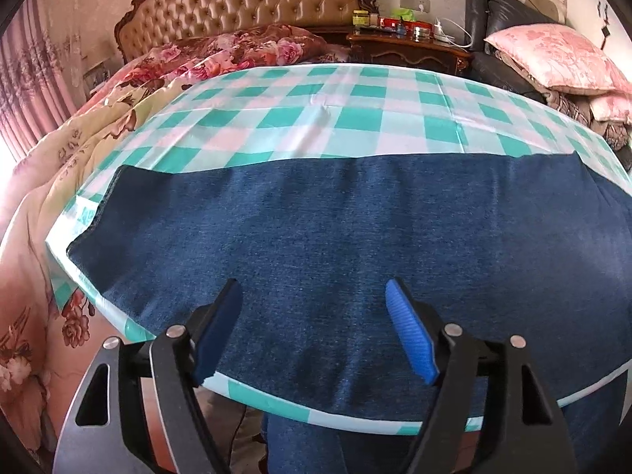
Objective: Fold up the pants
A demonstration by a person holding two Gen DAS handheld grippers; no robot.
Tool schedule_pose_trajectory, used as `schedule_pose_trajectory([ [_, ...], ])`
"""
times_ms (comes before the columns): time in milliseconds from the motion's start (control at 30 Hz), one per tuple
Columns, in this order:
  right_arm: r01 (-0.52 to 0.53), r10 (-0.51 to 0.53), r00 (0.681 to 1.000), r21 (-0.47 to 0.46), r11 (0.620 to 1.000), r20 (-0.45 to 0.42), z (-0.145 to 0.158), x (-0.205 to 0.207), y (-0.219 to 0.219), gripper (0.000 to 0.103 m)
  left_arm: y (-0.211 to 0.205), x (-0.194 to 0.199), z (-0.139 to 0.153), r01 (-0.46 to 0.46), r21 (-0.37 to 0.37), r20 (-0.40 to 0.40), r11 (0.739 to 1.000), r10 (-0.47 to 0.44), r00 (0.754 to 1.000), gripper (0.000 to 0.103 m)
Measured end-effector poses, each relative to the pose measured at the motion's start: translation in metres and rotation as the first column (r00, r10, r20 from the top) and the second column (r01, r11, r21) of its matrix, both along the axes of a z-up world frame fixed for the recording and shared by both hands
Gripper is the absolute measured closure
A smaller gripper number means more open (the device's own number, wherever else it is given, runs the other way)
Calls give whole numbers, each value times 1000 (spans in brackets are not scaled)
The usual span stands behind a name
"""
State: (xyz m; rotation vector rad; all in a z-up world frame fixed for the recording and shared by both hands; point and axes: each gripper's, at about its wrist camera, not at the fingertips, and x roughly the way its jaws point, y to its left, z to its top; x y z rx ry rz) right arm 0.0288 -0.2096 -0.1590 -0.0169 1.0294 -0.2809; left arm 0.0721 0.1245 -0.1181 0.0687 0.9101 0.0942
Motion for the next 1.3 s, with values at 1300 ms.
schedule_pose_trajectory([
  [1300,-230,229,971,-1,973,70,3,161,108,13,-1,24,-14,55,-97,4,994,-55,998,31],
])
